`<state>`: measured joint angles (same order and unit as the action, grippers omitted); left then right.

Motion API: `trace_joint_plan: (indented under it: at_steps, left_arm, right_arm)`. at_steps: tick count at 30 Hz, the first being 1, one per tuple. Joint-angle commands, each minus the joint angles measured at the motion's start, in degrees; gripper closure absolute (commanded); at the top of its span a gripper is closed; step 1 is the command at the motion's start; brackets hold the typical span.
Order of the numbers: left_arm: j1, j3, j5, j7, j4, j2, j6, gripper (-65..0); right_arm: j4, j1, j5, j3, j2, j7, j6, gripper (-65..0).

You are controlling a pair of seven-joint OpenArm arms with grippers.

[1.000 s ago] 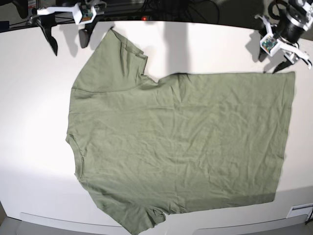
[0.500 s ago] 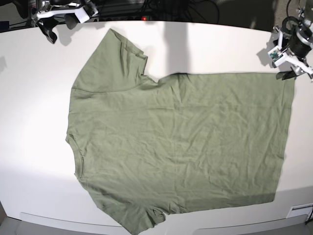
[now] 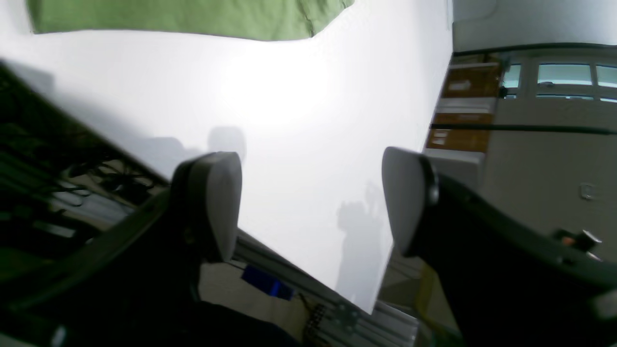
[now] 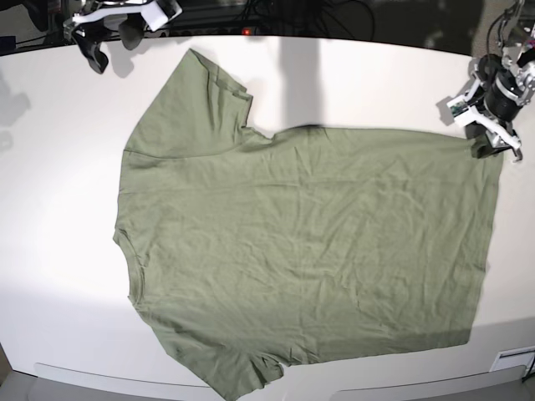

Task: Fold the T-shirt properly
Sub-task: 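Grasp the shoulder edge of the green shirt with both grippers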

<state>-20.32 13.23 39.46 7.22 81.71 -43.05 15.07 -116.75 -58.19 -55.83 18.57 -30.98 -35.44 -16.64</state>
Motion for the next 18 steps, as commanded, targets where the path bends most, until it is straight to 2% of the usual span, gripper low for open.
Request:
trace_joint_plan:
  at_steps: [1, 5, 10, 13, 15, 18]
  left_arm:
    - [-1.84, 0.44, -0.04, 2.56, -1.11, -1.49, 4.22, -29.0]
    - [-2.54, 0.42, -0.04, 2.14, -1.11, -3.41, 4.24, -29.0]
    - [-2.43, 0.42, -1.05, -1.38, -1.11, -3.30, 4.02, -29.0]
    - [-2.60, 0.42, -2.60, -1.03, -1.11, -3.10, 4.00, -28.2]
    - [-2.58, 0.42, -2.60, -0.81, -1.11, -2.82, 4.00, -21.1]
    - [-2.56, 0.42, -2.64, -1.57, -1.11, -2.67, 4.00, -1.5]
  right_arm:
    - [-0.98, -0.74, -0.96, 0.81, -0.33, 0.24, -1.31, -45.6]
    - [-0.98, -0.70, -0.96, 4.31, -1.20, 0.85, -1.31, -45.6]
    - [-0.98, 1.38, -0.96, 7.21, -1.88, 4.48, -1.31, -45.5]
    - [-0.98, 4.76, 0.28, 9.01, -1.86, 6.78, -1.33, -45.5]
    - [-0.98, 7.23, 4.98, 10.49, -1.84, 6.64, -1.33, -45.5]
    - [-0.98, 9.73, 12.87, 11.50, -0.61, 6.56, -1.29, -45.5]
